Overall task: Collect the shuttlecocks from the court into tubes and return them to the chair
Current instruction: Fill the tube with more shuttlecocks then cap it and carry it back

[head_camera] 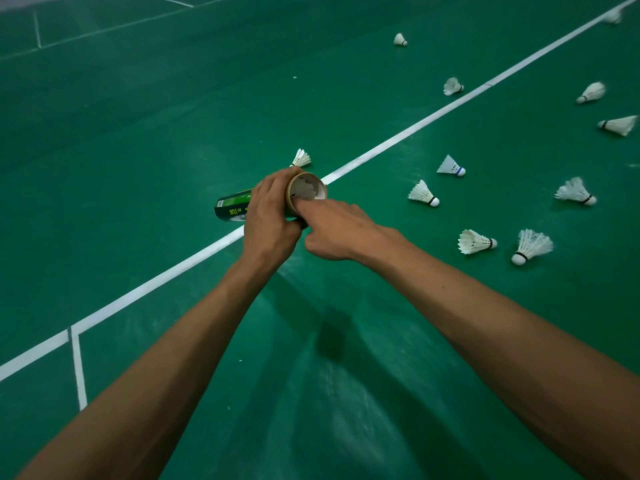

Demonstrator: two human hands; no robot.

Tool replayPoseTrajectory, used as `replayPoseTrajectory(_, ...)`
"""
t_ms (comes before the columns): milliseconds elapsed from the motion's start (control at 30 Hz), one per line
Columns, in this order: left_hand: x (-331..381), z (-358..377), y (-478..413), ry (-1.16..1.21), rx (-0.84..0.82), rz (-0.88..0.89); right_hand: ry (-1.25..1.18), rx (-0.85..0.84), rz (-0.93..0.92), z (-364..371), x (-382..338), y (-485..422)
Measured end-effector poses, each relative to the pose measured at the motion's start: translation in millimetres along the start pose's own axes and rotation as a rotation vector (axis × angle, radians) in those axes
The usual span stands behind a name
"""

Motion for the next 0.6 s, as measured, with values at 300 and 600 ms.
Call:
replayPoseTrajectory(300,-5,-1,3,0.029,-0.043,0.027,0.085,-0.021,-0.018,1,0,6)
replayPoseTrajectory(600,13,1,4,0.019,-0.068,0.078,-0.079,-0.044,0.057,-3,5,0)
Point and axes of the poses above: each hand's wrist, its own y-axis away from the middle knuckle, its own z-axis out of the palm, x = y × z, the point moved 5 cm from there along -y, towards the middle knuckle, and after that the axes turned 15 degrees about -z, right-handed, at the moved point
